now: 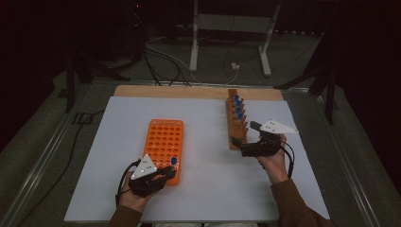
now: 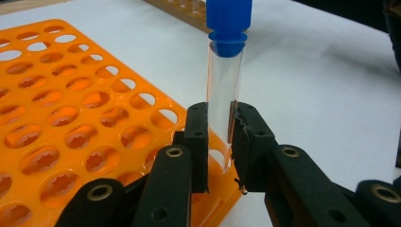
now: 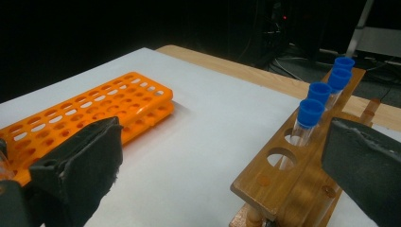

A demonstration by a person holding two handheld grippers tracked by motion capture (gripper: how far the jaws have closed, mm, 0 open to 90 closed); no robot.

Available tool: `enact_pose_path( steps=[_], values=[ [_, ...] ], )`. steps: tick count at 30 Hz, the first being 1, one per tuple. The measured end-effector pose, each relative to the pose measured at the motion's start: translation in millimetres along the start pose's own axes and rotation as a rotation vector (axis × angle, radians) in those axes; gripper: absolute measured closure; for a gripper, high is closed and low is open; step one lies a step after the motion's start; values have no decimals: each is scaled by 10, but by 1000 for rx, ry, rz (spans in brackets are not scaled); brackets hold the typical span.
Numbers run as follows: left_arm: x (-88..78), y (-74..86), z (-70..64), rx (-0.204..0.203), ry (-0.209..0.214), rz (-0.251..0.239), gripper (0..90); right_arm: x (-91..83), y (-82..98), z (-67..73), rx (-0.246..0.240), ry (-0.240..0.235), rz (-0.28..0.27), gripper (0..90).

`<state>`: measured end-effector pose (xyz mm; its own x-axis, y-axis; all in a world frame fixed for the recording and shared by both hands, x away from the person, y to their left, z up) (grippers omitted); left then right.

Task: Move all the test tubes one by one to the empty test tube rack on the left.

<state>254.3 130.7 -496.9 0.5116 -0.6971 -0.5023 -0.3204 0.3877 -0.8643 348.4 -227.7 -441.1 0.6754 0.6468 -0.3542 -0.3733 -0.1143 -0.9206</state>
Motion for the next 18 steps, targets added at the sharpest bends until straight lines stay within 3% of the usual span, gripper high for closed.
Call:
enact_pose_path(
  steps=[5,6,15,18],
  values=[
    [25,50,-8,6,-6,48,781,25,12,19,-5,-4,7,0],
    [54,50,-25,23,-16,64,782,28,13,19,-4,-4,7,0],
    [73,34,-77,57,-32,80,776,43,28,33,-8,-9,14,0],
    [68,42,-71,40,-21,72,766,46,31,32,-8,-9,16,0]
  ],
)
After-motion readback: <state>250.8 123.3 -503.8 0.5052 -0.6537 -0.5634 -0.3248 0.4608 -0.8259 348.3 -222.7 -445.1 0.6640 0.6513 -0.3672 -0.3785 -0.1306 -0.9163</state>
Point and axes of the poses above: each handheld gripper's, and its own axes: x roughly forward along the jaws, y roughly out of its underside, z roughly to its left, the point moved 2 cm from there along x, roughly forward along the jaws, and after that the axes turned 5 degrees about x, right-handed, at the moved point
